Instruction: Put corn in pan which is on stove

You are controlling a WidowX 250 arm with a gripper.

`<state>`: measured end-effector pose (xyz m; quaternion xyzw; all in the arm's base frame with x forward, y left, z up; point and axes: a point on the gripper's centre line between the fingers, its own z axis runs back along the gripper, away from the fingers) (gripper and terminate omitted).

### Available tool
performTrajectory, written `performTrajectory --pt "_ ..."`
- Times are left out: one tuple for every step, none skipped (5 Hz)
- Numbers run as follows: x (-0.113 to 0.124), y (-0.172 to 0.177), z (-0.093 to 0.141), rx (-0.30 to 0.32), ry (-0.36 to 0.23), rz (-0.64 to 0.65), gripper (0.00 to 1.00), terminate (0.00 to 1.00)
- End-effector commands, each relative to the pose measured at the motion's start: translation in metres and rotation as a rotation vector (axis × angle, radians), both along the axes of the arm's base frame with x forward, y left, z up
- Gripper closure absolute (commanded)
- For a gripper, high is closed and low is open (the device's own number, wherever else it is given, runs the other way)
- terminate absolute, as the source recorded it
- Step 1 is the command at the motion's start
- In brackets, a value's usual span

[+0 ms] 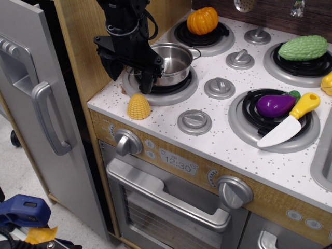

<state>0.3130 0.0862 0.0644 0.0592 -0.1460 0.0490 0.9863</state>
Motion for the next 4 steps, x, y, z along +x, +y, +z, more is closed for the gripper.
performTrajectory --pt "0.000 0.000 0.000 0.000 0.000 0.000 0.00 0.00" --pt "0.002 0.002 -0.005 0.016 -0.014 0.004 0.00 0.00" --pt "0.004 0.006 -0.013 0.011 -0.030 0.006 0.00 0.00" --pt "0.008 0.007 -0.024 -0.007 -0.052 0.011 0.00 0.00"
